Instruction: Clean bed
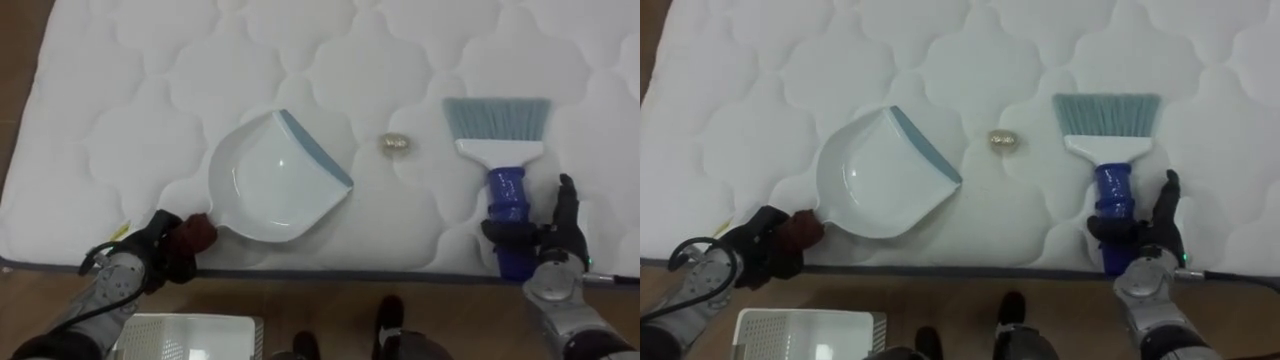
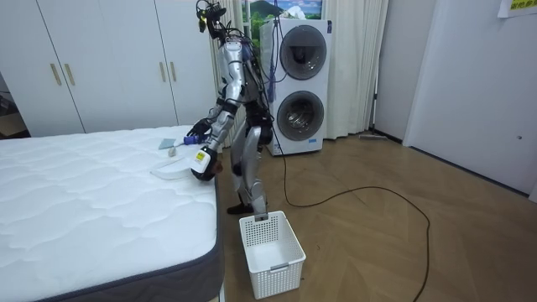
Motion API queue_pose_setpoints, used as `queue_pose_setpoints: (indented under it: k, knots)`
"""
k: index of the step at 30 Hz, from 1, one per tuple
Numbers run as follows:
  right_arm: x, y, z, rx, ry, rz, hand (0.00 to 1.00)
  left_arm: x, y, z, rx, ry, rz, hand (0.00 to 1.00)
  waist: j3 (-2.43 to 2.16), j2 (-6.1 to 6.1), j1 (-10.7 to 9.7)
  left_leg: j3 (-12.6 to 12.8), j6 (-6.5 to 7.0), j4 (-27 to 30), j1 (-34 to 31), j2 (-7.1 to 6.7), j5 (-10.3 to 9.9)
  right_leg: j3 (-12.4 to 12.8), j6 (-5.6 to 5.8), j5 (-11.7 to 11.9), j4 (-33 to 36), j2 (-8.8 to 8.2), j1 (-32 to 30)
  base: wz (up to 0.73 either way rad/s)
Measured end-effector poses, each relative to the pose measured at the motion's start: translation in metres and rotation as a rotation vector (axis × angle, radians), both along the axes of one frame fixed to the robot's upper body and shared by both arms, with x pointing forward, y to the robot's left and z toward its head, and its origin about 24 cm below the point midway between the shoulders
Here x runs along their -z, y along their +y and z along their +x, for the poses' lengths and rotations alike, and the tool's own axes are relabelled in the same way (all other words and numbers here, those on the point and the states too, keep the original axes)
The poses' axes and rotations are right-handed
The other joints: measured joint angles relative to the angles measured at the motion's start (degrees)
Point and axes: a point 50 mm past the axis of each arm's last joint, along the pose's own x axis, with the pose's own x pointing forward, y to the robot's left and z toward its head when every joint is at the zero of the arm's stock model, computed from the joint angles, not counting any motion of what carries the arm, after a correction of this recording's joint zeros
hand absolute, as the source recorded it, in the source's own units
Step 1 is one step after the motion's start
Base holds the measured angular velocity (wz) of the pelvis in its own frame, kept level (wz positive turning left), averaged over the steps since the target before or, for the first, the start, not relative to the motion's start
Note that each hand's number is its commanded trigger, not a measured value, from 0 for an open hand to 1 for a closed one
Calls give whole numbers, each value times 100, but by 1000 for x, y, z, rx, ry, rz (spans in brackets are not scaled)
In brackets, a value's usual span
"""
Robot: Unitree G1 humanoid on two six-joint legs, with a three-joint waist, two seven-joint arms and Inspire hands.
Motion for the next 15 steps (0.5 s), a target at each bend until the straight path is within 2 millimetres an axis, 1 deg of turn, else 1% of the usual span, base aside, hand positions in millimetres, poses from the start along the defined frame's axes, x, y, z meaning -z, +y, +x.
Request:
queue_pose_setpoints:
  k: [3, 4, 6, 7, 8, 9, 12, 15]
  knots:
    - [0, -2, 0, -12, 16, -10, 7, 0, 0, 0, 2, 9, -1, 100, -1, 1, 0, 4, 0, 8, 11, -15, 0, -3, 1, -13, 54, -24, 0, 1]
    - [1, -3, -1, -19, 24, -11, 11, 1, 0, 0, 3, 15, -3, 100, -3, 3, 2, 3, 0, 4, 15, -20, 0, 0, 3, -25, 76, -30, 0, 3]
    - [-1, -9, -1, -28, 41, -25, 30, 1, 0, -1, 4, 25, -4, 100, -7, 8, -4, -7, 4, -6, 16, -62, 2, -4, 2, -25, 93, -37, 0, 2]
    - [-2, -11, -1, -29, 46, -29, 58, 2, 0, -1, 4, 26, -3, 100, -7, 8, -5, -6, 5, -7, 18, -62, 3, -4, 2, -25, 99, -37, 0, 0]
    - [-3, -16, -2, -32, 58, -43, 71, 2, 0, -1, 7, 30, -2, 100, -7, 7, -4, -6, 6, -7, 23, -65, 3, -7, 1, -25, 106, -40, 4, 0]
    - [-3, -18, -2, -31, 63, -50, 99, 2, -1, -1, 10, 32, 1, 100, -8, 6, 0, -4, 7, -8, 26, -65, 3, -8, 1, -25, 107, -38, 7, 0]
    - [-9, -32, -3, -34, 96, -106, 100, 3, -2, -2, 17, 37, 4, 100, -11, 0, -2, -3, 8, -31, 19, -58, 2, -41, -10, -18, 93, -21, 11, 4]
    - [-8, -35, -4, -34, 127, -126, 100, 3, -2, -1, 18, 36, 4, 100, -13, -3, -4, -4, 6, -48, 18, -43, 2, -110, -33, -4, 84, -24, 24, 5]
